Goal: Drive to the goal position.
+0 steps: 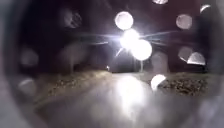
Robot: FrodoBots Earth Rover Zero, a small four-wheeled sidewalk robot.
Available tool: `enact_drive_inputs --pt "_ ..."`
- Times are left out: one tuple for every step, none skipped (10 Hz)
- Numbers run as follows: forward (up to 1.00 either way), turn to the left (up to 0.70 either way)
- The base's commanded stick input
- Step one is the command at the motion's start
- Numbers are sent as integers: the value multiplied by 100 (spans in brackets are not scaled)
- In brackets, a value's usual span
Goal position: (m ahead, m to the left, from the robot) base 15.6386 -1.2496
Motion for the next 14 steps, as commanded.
enact_drive_inputs --pt "100 2" --pt "100 1" --pt "100 0" --pt "100 0" --pt "100 0" --pt "100 0" --pt "100 0" --pt "100 -1" --pt "100 -2" --pt "100 -1" --pt "100 0" --pt "100 0" --pt "100 0" --pt "100 0"
